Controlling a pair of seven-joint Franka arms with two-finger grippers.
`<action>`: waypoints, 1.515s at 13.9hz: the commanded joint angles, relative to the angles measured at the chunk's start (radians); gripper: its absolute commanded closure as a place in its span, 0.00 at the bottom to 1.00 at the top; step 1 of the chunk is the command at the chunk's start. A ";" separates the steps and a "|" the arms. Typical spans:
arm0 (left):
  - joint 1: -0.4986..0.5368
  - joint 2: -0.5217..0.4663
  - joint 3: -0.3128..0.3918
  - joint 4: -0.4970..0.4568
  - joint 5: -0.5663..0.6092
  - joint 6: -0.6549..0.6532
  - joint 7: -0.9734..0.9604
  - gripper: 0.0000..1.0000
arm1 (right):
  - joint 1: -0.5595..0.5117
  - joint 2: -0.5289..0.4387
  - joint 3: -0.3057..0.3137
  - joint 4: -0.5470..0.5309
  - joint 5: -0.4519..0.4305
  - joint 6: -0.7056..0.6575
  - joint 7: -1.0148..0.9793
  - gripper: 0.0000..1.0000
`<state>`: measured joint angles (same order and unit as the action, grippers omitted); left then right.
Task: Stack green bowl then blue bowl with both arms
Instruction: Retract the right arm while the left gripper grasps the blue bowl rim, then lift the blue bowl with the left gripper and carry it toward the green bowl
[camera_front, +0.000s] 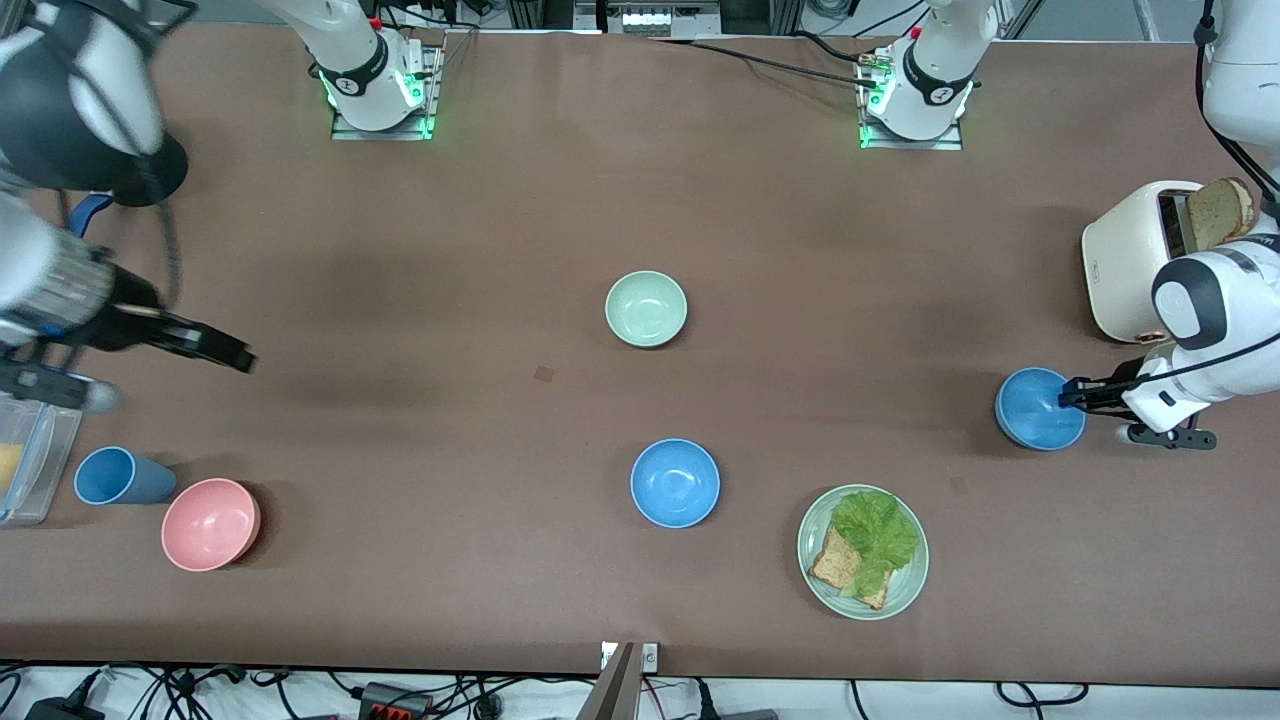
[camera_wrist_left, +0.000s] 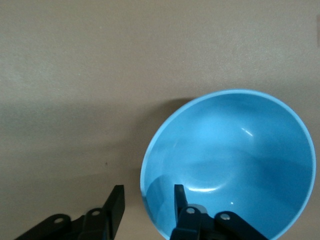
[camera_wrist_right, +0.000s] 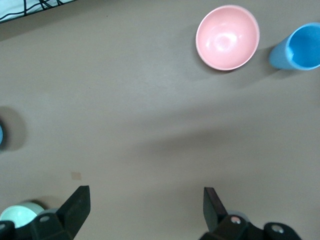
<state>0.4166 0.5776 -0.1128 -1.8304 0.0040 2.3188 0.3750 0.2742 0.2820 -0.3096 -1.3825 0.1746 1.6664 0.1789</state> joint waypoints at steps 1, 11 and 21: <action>0.005 0.001 -0.010 -0.006 0.021 0.013 0.010 0.69 | -0.130 -0.012 0.084 0.072 -0.024 -0.079 -0.110 0.00; 0.002 -0.070 -0.059 0.003 0.017 -0.128 -0.014 0.99 | -0.300 -0.067 0.264 0.066 -0.175 -0.119 -0.188 0.00; 0.010 -0.222 -0.258 0.000 -0.056 -0.369 -0.249 0.99 | -0.277 -0.196 0.250 -0.157 -0.193 -0.045 -0.191 0.00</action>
<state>0.4139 0.3948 -0.3131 -1.8108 -0.0258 1.9858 0.2102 -0.0107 0.1792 -0.0568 -1.4063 -0.0018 1.5686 -0.0008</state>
